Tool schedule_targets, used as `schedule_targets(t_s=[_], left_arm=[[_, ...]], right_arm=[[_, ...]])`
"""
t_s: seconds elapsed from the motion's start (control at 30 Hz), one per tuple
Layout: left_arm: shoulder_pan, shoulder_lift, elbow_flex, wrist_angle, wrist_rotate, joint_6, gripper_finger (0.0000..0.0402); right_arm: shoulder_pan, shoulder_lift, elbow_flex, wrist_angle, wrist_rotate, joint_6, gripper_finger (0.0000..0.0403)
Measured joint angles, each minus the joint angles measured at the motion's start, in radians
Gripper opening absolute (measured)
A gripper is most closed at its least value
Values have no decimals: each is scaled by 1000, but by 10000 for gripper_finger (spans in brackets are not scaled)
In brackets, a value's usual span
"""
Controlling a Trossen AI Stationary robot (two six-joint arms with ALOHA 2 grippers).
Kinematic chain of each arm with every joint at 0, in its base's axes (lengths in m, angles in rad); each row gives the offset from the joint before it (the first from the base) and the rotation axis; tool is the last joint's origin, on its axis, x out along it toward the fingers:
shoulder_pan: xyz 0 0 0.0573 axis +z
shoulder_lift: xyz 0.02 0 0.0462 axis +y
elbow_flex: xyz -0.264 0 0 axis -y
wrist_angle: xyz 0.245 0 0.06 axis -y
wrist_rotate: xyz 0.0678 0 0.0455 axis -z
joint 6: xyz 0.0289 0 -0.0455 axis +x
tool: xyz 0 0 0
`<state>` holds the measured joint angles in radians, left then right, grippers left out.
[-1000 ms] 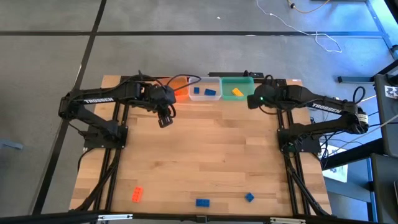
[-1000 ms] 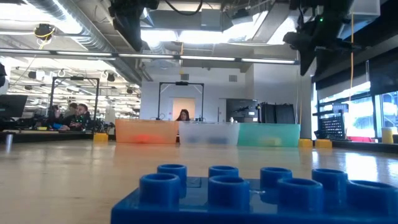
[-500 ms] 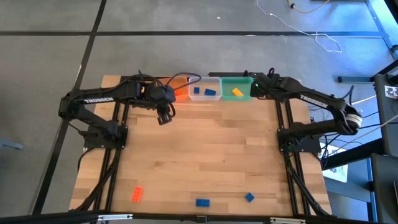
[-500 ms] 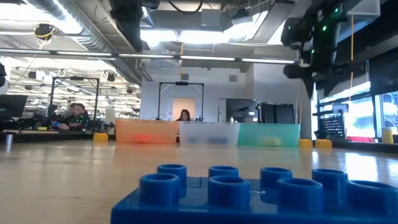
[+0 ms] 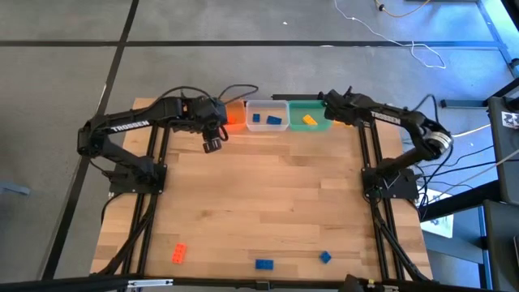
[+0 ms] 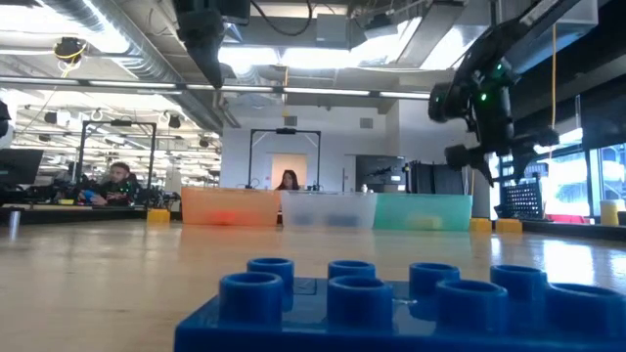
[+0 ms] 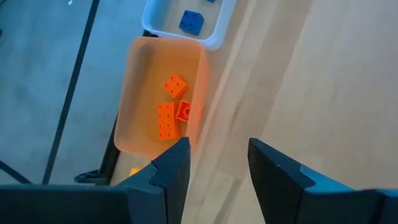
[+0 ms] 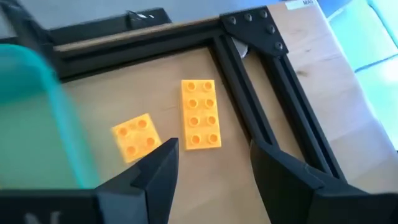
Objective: Sort & place blocks by color
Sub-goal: Put the yellow game piece into the green bin
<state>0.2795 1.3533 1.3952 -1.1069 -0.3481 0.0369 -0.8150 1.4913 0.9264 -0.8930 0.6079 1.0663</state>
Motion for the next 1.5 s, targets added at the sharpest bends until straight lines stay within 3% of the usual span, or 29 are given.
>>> schedule_targets(t_s=[0.43,0.6,0.87,1.3,1.5], left_arm=[[85,0,0,0,17,28,152],[93,0,0,0,76,46,152],[93,0,0,0,80,47,152],[93,0,0,0,80,53,152],[93,0,0,0,80,54,152]], right_arm=[[-70,225,0,60,-5,10,200],[-82,255,1,59,-9,33,200],[-89,258,3,65,-61,21,200],[-87,264,98,11,-179,-166,200],[-88,263,145,-1,-217,-436,200]])
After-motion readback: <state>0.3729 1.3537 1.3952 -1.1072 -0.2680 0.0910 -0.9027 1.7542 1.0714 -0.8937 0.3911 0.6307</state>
